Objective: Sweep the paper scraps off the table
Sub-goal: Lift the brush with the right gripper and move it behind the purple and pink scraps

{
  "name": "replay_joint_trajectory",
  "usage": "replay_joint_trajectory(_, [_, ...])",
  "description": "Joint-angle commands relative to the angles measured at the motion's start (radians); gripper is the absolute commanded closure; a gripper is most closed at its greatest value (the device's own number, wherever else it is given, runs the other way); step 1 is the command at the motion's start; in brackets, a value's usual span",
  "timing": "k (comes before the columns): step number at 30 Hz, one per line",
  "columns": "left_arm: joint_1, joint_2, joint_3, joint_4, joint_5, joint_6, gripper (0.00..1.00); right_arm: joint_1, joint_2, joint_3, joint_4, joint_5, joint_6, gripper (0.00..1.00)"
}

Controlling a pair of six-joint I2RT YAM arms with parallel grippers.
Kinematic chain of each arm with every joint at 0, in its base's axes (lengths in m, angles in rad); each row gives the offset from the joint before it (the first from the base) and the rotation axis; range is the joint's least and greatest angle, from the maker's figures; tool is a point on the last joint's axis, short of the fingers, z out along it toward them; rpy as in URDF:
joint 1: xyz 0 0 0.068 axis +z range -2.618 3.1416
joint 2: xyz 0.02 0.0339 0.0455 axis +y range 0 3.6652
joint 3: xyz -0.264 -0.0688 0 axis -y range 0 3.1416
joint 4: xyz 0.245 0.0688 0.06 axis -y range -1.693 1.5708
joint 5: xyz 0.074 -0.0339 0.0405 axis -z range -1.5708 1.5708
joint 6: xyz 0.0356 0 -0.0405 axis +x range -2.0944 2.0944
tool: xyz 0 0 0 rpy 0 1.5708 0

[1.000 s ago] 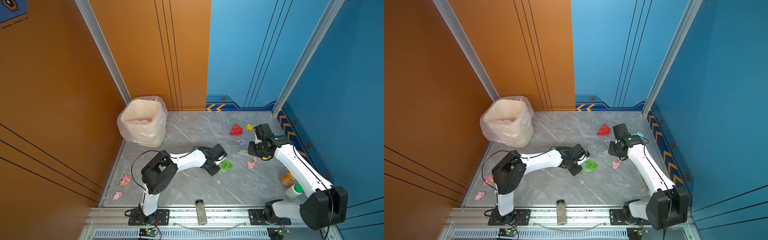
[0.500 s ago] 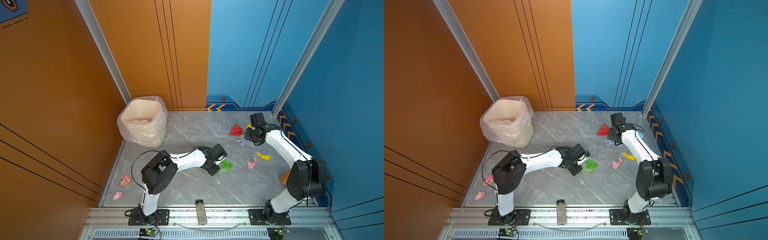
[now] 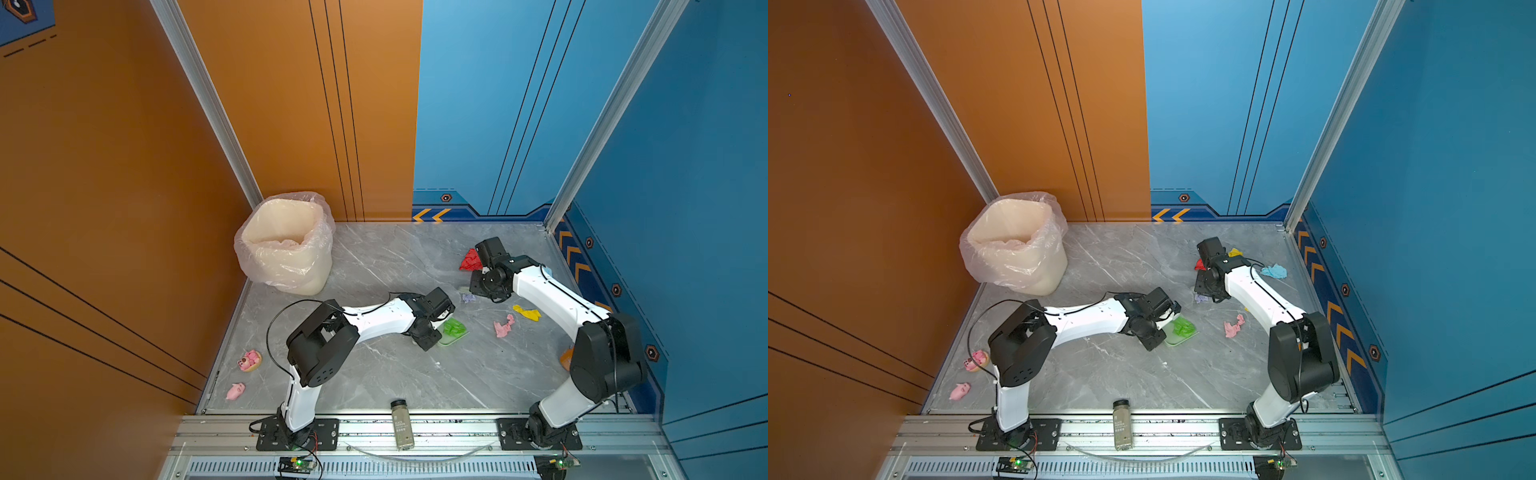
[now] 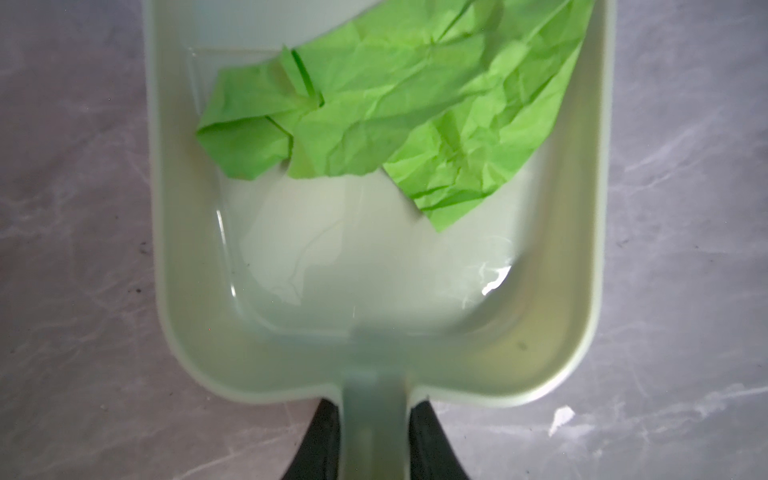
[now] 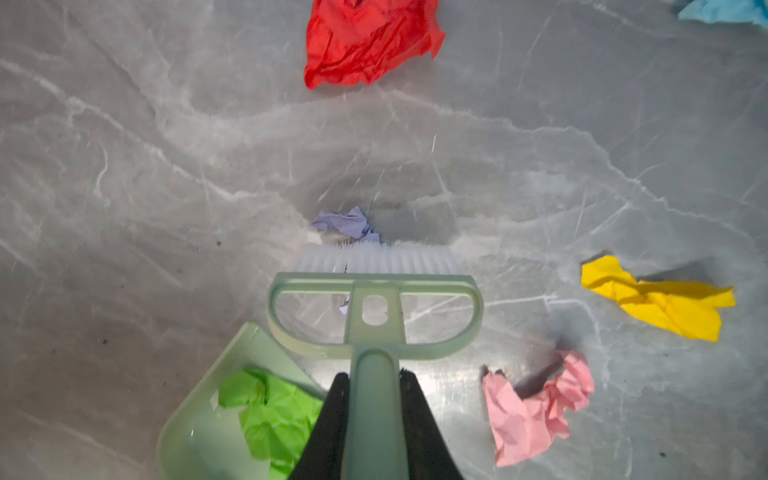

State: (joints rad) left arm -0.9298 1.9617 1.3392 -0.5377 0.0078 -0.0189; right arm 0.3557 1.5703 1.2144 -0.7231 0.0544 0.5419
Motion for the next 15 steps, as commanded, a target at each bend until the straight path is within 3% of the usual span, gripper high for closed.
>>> replay_joint_trajectory(1, [-0.006, 0.024, 0.020, -0.024, -0.005, 0.003, 1.00, 0.048, -0.088, -0.048, -0.085, -0.053, 0.047, 1.00])
replay_joint_trajectory(9, [-0.003, 0.023, 0.022, -0.034, -0.008, 0.008, 1.00, 0.109, -0.274, -0.137, -0.113, -0.114, 0.090, 1.00])
replay_joint_trajectory(13, [-0.003, 0.022, 0.024, -0.034, -0.005, 0.002, 1.00, 0.046, -0.332, -0.132, -0.136, -0.052, 0.083, 1.00])
replay_joint_trajectory(15, [-0.003, 0.023, 0.023, -0.035, -0.005, 0.002, 1.00, 0.012, -0.347, -0.099, -0.215, 0.079, 0.090, 1.00])
